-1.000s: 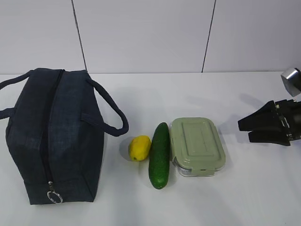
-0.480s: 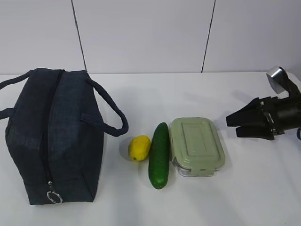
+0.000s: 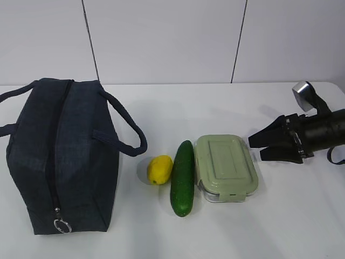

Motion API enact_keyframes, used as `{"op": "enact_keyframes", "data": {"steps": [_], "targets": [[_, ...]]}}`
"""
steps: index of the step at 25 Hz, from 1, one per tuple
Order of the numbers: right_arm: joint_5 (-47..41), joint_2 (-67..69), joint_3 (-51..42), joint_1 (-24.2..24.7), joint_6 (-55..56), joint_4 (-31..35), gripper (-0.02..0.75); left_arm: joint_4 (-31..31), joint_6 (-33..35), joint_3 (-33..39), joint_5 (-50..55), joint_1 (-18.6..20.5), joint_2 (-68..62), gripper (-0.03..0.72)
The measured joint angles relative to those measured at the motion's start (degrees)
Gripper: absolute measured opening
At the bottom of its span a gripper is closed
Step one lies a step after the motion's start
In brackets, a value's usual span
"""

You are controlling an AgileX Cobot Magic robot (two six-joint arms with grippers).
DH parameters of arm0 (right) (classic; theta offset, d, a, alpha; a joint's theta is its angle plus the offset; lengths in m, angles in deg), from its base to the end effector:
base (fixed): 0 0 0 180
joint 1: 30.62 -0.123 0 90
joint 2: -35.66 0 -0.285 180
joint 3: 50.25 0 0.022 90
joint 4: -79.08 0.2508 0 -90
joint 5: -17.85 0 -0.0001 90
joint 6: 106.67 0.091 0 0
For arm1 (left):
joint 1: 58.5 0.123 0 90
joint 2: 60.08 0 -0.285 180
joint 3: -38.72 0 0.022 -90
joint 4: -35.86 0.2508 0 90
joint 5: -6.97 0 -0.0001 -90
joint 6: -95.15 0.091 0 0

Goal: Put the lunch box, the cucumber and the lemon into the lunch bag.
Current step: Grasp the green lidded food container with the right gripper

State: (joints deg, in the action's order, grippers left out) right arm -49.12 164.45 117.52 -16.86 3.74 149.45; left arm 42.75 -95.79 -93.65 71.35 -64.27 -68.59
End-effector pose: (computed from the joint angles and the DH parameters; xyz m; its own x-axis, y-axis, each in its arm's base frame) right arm 0.3625 -0.0075 0.1187 -0.9416 0.0387 -0.3346 -0.2620 0.5403 0.7996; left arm -0.0068 0.0106 0.2774 -0.4990 -0.0878 -0.8622 -0.0625 0.9959 -0.0652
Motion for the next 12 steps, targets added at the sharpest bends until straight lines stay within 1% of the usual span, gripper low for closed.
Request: {"op": "enact_keyframes", "data": {"steps": [4, 12], "targets": [[0.0, 0.0, 0.0, -1.21, 0.12, 0.47, 0.58, 0.0, 0.0, 0.0, 0.0, 0.0, 0.0, 0.235], [0.0, 0.19, 0.0, -1.55, 0.23, 1.07, 0.58, 0.0, 0.0, 0.0, 0.0, 0.0, 0.0, 0.235]]}}
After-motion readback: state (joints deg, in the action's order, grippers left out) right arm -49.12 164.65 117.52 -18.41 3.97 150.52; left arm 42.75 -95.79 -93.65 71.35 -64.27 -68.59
